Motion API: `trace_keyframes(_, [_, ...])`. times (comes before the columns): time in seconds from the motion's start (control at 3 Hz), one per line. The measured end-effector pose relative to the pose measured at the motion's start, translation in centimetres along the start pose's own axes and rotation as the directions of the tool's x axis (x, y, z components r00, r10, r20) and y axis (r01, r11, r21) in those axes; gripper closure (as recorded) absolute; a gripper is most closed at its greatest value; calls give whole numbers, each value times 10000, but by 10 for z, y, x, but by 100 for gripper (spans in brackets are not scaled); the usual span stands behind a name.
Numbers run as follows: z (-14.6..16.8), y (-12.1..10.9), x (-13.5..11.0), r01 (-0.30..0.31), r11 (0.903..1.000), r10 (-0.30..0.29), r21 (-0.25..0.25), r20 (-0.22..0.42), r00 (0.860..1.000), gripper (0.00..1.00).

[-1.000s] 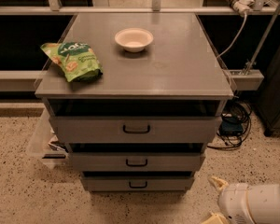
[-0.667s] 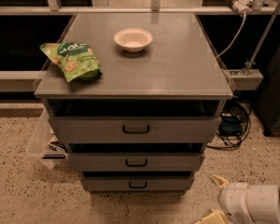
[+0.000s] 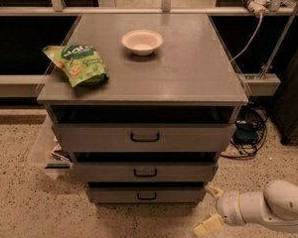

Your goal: Open bottom drawer

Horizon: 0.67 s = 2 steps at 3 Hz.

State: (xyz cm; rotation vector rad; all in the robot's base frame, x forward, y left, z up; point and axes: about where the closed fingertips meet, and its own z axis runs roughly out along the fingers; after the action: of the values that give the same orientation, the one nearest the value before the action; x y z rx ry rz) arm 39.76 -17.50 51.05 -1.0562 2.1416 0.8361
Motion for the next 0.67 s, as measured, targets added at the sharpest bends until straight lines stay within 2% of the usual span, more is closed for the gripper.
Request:
trace_keyframes(0.33, [38, -10, 26, -487, 9955, 470, -817, -224, 9986, 0])
trace_keyframes(0.67, [42, -9, 27, -504, 9948, 487, -881, -216, 9986, 0])
